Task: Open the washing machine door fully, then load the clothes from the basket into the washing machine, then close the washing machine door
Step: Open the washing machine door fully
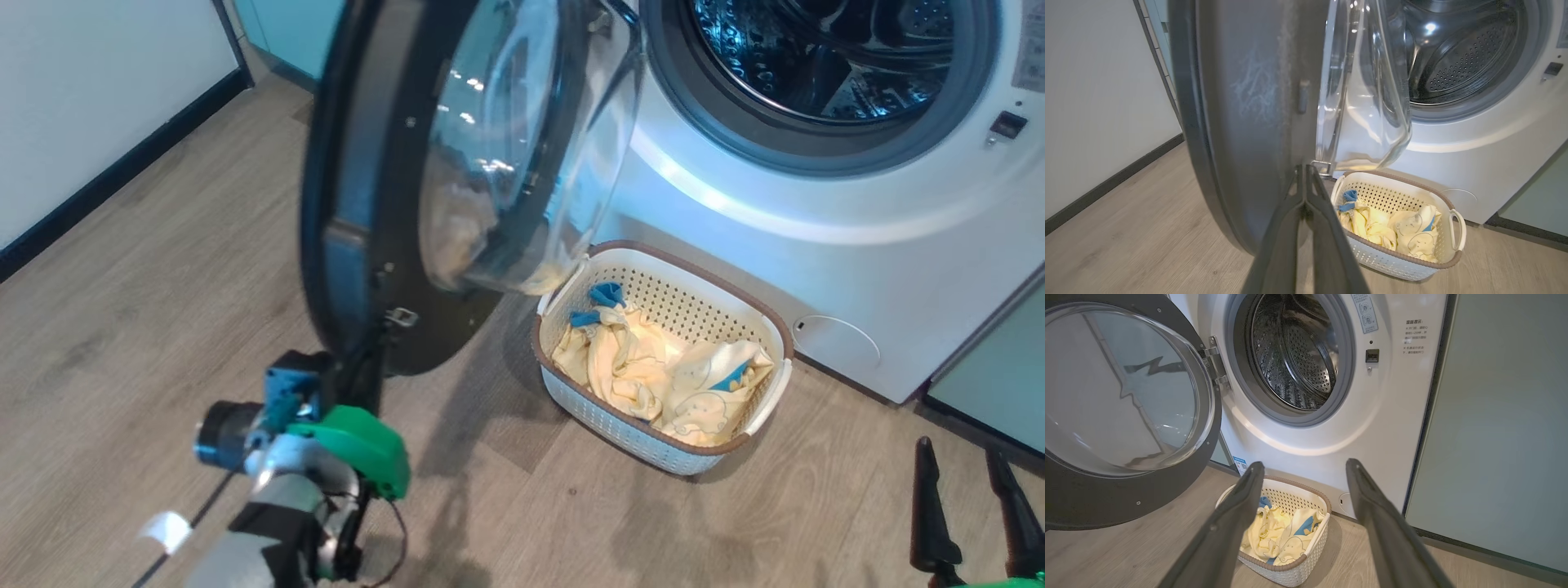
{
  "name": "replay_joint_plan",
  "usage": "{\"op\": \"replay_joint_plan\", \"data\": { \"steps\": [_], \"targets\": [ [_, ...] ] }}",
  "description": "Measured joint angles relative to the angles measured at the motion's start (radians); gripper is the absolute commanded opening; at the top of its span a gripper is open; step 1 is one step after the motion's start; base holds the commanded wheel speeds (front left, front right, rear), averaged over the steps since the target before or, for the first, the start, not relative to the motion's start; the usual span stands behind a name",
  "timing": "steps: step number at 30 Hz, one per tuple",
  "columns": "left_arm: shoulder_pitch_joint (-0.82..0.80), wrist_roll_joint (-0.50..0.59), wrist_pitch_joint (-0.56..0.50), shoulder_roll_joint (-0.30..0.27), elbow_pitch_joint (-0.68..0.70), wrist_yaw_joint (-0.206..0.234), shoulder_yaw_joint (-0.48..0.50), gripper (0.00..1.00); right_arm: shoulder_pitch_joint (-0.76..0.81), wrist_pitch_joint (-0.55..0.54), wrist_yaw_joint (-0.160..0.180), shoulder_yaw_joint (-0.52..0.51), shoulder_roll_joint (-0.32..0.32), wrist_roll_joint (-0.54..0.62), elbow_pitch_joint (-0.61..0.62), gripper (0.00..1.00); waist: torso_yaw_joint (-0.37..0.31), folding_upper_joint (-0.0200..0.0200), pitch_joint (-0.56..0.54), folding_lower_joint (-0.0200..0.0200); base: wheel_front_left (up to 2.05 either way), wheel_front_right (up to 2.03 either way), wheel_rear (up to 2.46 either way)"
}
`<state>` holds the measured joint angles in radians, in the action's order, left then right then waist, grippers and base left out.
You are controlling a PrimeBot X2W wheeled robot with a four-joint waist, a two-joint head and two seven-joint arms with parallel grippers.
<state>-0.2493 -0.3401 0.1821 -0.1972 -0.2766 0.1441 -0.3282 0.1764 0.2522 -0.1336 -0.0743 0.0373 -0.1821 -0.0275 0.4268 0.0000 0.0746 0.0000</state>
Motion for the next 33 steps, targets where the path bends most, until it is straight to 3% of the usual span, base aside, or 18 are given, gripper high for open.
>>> {"op": "replay_joint_plan", "data": {
  "steps": [19,33],
  "targets": [
    [-0.127,-0.032,0.069,-0.039,-0.199,0.006,0.140,0.00,-0.002,0.000,0.000,-0.013,0.000,0.026,0.007,1.00,-0.020,0.0000,0.063,0.0000,0.00,0.00,0.00],
    [-0.221,0.035,0.069,-0.035,-0.224,-0.050,0.342,0.00,-0.045,-0.052,0.000,-0.036,0.014,0.058,0.083,1.00,-0.026,0.0000,0.178,0.0001,0.00,0.00,0.00]
  ]
}}
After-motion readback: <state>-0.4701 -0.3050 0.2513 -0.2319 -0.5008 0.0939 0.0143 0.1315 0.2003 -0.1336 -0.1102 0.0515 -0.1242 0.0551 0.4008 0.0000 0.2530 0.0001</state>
